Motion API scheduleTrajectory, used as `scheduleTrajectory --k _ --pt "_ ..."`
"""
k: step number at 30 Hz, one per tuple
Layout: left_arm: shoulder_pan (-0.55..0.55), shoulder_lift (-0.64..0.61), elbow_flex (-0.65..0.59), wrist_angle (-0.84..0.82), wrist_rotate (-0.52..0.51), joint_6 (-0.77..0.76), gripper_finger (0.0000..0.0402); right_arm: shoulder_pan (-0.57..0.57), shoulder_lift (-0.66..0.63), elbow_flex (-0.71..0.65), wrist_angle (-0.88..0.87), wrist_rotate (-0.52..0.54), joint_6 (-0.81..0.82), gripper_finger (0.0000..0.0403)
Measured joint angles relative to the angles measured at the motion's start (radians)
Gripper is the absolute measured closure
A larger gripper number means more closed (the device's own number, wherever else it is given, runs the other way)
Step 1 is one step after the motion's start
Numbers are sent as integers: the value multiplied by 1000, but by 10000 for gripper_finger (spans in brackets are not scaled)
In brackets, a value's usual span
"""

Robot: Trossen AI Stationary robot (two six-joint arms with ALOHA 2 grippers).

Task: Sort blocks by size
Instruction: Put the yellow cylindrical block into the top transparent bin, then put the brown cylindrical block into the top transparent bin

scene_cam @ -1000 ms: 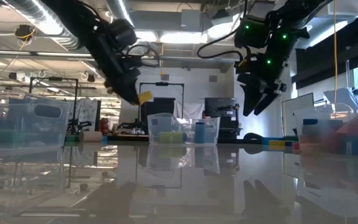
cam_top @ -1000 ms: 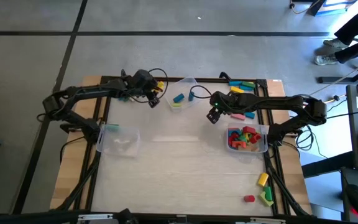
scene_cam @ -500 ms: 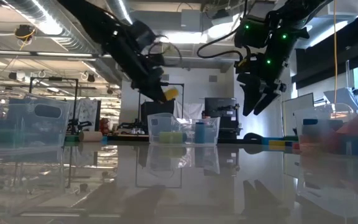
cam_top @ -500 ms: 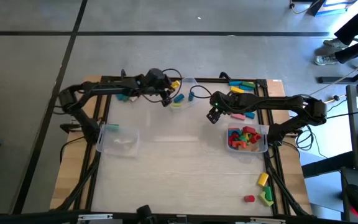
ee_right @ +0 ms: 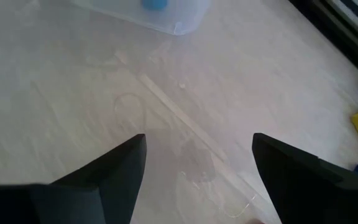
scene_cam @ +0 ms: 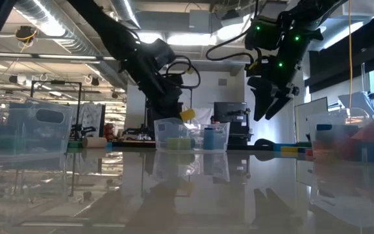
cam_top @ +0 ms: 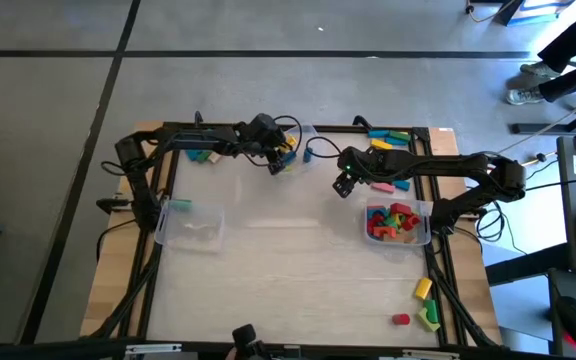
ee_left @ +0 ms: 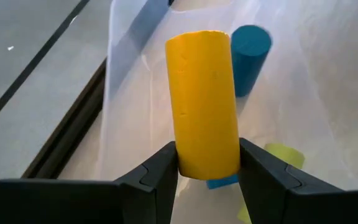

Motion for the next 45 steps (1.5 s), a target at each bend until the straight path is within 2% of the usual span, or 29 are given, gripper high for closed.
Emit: scheduleTrajectory --k 3,10,14,23,28,33,40,45 --pt "0 0 0 0 -3 -1 253 0 0 0 0 4 0 110" --pt "-1 -5 0 -11 -3 -7 202 0 0 0 0 4 0 110" --pt "0 -63 9 -112 -6 6 189 0 0 0 0 3 0 110" --pt "18 -303 19 -355 -210 56 197 0 0 0 0 3 0 110" --pt "71 -397 19 -485 -248 21 204 0 0 0 -1 -4 0 110" --pt "150 -410 1 -562 -249 -27 212 0 0 0 -2 -8 0 110" --pt "248 -409 -115 -517 -248 -70 222 0 0 0 -1 -8 0 110" --pt "276 -391 -177 -471 -245 -96 222 0 0 0 -1 -7 0 110"
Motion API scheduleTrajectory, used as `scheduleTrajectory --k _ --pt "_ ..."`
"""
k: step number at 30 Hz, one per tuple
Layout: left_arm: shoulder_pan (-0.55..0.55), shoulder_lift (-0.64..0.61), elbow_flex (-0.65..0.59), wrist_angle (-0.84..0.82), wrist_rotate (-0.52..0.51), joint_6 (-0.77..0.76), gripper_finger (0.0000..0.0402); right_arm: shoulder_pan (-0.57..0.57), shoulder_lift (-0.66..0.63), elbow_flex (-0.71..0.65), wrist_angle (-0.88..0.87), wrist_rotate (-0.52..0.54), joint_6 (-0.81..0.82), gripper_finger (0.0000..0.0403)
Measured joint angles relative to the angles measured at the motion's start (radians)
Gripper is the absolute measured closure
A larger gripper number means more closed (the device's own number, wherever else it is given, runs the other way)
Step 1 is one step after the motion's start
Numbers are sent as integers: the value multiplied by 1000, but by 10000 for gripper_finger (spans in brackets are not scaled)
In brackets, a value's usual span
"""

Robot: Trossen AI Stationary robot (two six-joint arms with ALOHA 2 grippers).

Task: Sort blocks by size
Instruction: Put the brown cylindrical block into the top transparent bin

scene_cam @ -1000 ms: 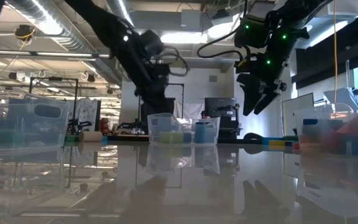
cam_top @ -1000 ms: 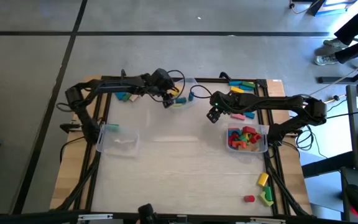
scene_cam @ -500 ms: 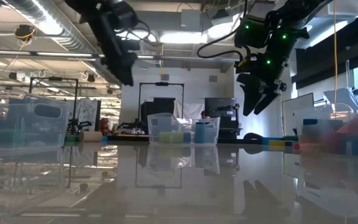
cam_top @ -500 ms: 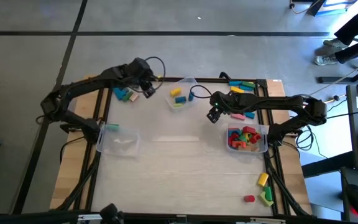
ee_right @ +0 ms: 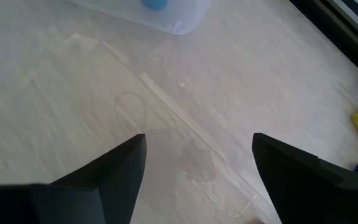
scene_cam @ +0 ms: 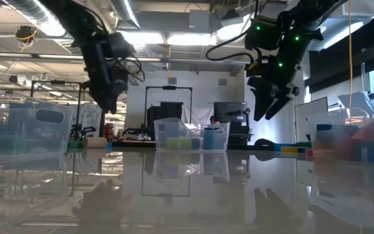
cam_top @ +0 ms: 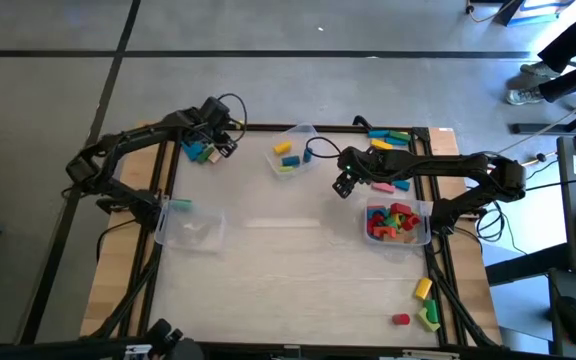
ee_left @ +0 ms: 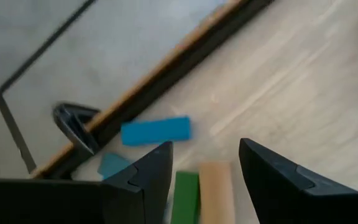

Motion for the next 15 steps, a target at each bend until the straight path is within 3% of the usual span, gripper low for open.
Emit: scheduleTrajectory --k 15 --pt "4 182 -14 -46 5 -13 222 0 0 0 0 1 0 110"
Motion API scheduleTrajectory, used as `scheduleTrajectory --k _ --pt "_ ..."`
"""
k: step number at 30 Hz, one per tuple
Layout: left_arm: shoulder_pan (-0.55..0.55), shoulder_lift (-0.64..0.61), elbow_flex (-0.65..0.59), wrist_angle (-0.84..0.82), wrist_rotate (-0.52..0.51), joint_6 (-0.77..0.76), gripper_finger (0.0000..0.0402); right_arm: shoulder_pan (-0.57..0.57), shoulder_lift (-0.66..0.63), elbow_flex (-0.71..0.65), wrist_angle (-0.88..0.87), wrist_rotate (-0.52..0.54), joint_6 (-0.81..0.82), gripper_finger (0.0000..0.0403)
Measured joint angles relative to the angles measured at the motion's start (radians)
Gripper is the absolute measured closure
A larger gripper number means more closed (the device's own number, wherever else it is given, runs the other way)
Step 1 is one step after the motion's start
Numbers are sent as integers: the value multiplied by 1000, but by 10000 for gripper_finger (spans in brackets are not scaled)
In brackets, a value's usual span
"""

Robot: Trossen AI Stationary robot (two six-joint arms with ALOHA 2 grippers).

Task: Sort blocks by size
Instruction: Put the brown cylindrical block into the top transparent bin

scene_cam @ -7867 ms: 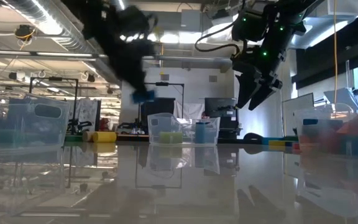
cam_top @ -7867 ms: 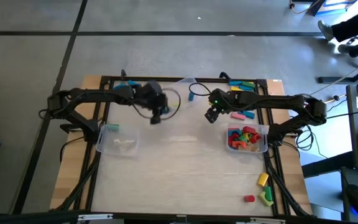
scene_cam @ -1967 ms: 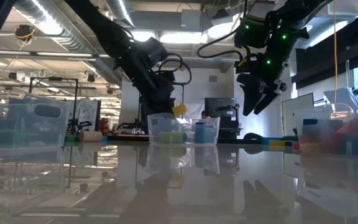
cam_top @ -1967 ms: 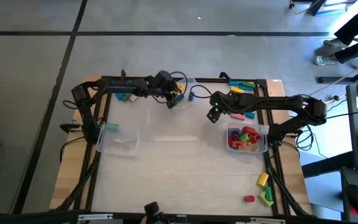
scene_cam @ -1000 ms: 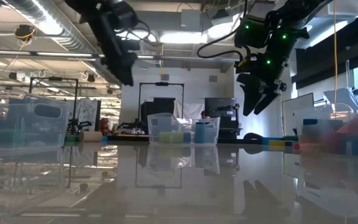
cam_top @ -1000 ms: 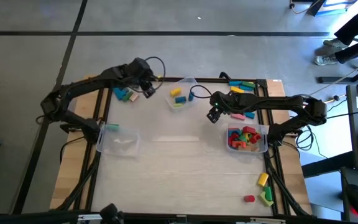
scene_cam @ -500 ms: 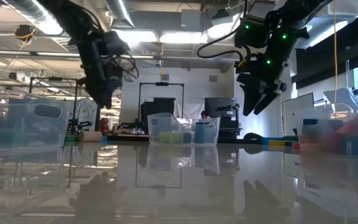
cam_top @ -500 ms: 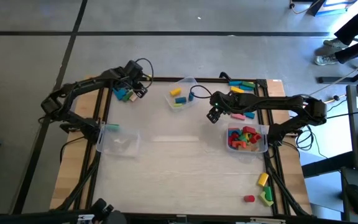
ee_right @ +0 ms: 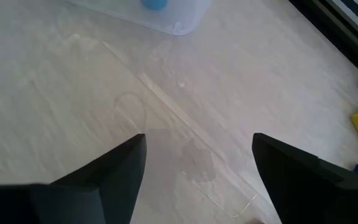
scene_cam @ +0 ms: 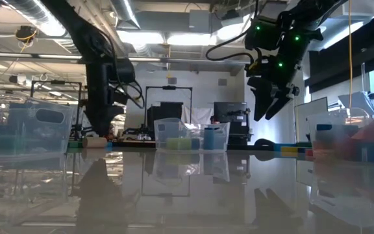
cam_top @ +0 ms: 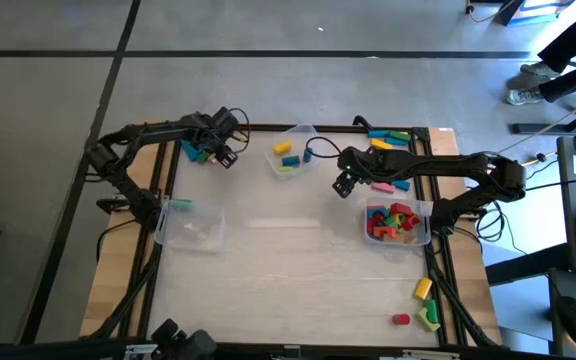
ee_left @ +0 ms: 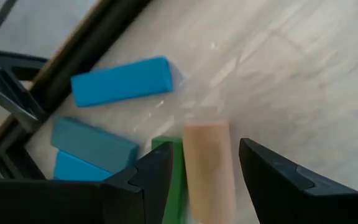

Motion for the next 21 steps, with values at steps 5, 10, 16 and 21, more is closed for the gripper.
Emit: scheduleTrajectory --k 5,10,16,21 --pt "0 40 0 6 0 3 222 0 0 0 0 0 0 110" --pt "0 84 1 4 -1 4 222 0 0 0 0 0 0 110" --pt "-3 106 4 12 37 23 222 0 0 0 0 -1 0 110" --pt "-2 104 2 8 56 40 222 0 0 0 0 -1 6 110"
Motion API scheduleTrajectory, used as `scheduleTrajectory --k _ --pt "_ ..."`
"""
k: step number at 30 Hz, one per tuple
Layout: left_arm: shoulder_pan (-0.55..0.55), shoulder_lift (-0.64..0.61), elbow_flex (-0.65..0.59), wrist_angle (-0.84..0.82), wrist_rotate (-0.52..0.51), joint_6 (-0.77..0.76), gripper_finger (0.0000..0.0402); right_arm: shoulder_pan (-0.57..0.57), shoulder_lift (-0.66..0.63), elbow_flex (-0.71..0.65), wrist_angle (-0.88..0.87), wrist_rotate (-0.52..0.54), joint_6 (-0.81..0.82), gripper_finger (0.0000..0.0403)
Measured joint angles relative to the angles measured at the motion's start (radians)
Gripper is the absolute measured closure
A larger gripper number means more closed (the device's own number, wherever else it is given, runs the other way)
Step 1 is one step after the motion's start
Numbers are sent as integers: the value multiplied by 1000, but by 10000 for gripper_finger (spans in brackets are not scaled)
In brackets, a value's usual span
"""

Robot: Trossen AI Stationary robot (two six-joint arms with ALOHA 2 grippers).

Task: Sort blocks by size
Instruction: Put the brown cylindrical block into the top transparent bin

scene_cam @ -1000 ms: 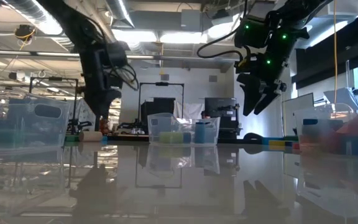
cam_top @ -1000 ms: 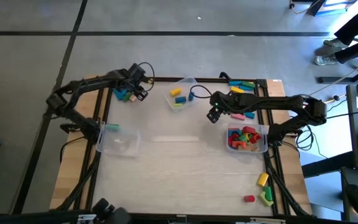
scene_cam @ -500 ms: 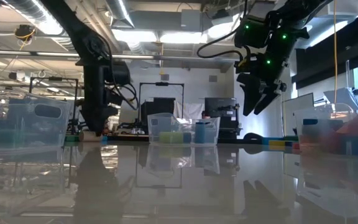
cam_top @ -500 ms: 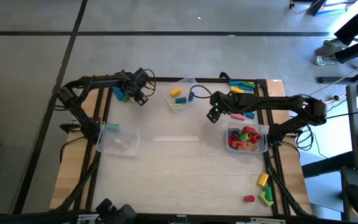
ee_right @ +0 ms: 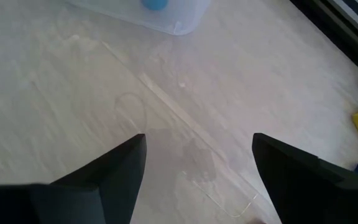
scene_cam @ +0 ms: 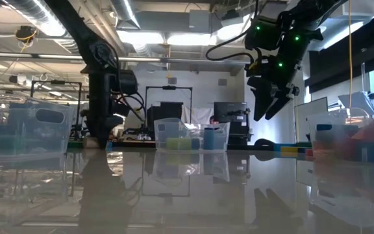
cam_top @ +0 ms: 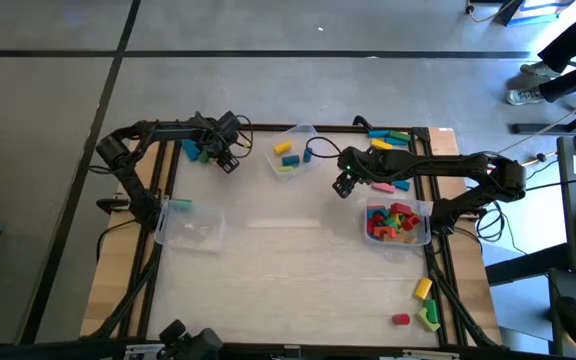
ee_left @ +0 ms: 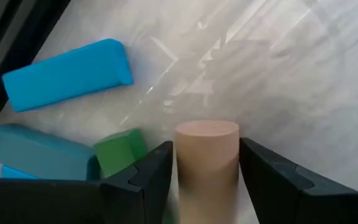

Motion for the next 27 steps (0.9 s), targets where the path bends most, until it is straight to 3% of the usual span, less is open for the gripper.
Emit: scheduleTrajectory --k 9,19,27 --pt "-9 0 0 -1 -3 16 275 0 0 0 0 0 2 110" --pt "-52 -17 23 -54 1 42 257 0 0 0 0 0 2 110" --pt "-111 -85 96 -52 -1 61 270 0 0 0 0 -1 2 110"
